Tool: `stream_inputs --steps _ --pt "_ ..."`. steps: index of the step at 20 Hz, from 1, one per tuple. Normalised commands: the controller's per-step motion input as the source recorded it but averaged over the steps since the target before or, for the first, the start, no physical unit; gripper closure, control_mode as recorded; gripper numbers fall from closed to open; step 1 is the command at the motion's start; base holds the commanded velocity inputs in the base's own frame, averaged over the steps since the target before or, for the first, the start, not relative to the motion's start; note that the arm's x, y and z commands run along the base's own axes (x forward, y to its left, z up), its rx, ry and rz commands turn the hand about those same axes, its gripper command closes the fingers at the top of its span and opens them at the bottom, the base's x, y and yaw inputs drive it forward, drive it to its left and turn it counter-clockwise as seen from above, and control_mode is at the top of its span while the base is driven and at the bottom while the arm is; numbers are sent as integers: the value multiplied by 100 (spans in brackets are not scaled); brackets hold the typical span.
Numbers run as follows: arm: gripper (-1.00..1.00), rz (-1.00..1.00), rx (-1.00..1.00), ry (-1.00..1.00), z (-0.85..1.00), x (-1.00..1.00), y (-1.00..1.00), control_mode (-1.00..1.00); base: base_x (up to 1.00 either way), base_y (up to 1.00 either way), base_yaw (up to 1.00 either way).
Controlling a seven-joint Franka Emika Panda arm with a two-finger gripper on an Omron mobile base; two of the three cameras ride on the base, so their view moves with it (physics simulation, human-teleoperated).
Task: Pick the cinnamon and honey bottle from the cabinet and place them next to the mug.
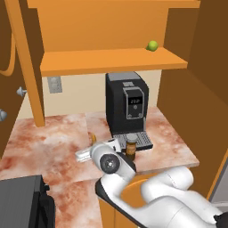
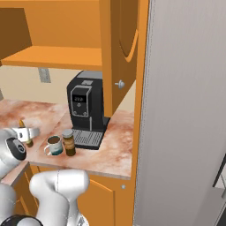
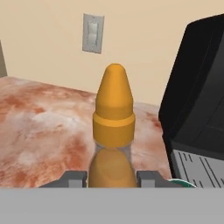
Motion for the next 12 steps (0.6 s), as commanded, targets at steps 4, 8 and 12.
stream_inputs --steps 4,8,12 --pt "100 0 0 1 -23 0 0 -100 0 0 0" --pt "100 0 0 2 -26 3 1 -100 0 0 0" --pt "100 0 0 2 -16 5 14 -100 0 0 0"
